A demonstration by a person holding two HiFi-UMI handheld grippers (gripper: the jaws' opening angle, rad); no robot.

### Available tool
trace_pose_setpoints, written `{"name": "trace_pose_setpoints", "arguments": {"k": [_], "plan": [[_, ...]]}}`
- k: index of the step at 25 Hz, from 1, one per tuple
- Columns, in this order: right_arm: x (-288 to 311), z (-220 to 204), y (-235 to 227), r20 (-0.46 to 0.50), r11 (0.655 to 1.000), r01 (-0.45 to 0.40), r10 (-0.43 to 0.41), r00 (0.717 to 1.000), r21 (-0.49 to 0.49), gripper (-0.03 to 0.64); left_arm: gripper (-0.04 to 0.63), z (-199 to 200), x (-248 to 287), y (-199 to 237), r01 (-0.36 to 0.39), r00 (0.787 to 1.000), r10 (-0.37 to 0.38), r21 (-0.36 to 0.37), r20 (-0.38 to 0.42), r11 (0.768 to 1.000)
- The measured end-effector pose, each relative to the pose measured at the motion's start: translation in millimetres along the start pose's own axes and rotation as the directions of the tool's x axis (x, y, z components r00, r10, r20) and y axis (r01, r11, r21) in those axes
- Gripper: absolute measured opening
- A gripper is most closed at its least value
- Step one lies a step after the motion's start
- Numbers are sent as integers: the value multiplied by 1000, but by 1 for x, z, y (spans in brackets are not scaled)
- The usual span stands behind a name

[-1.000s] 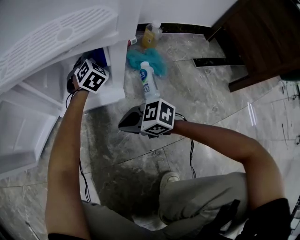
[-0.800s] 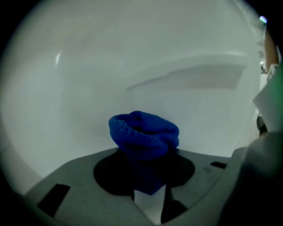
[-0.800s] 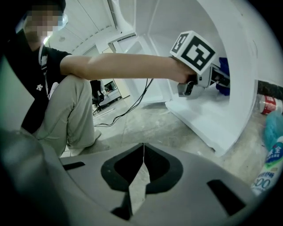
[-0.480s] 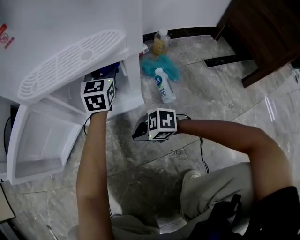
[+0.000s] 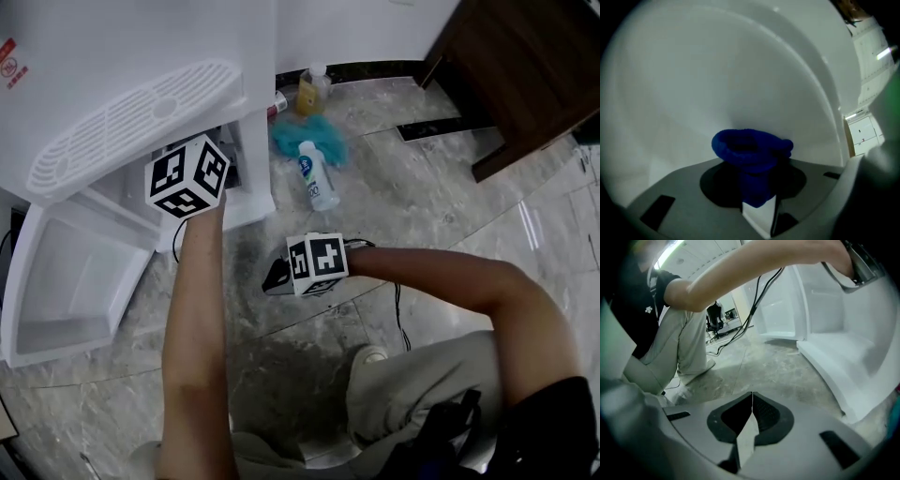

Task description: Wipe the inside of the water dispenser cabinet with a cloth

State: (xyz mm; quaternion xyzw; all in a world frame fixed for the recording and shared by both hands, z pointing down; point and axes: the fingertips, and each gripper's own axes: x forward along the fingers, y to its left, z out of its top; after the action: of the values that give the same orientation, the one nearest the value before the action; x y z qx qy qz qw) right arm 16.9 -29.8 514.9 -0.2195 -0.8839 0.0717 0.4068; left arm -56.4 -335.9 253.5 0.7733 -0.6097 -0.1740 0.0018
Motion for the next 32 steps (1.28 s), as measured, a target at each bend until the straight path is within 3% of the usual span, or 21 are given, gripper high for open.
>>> {"name": "trace_pose_setpoints", "arguments": {"k": [4,8,13,19,27,32], "plan": [[0,-20,6,-45,999,16,-18,999,-45,-2,146,-2,20,14,-32,999,33,25,-27,999],[-11,-20,6,-21,998,43,-44,999,-43,-2,138,-2,24,20,-69,997,70,30,-33,997],[-7,-20,2,-48,997,34,-38,998,-66,-2,138,-1,9,5,-61,998,61,40,0,997],[-4,5,1,-1,994,33,-34,999,-99,-2,138,-2,7,5,-47,999,46,47,19,998],[-6,-26,10,-31,997,22,-25,999,-68,-2,138,-2,29,20,-50,999,50,46,8,998],[-3,-18,4,-25,997,22,-24,999,-70,-2,138,-9,15,12,-57,998,58,46,-3,997]]}}
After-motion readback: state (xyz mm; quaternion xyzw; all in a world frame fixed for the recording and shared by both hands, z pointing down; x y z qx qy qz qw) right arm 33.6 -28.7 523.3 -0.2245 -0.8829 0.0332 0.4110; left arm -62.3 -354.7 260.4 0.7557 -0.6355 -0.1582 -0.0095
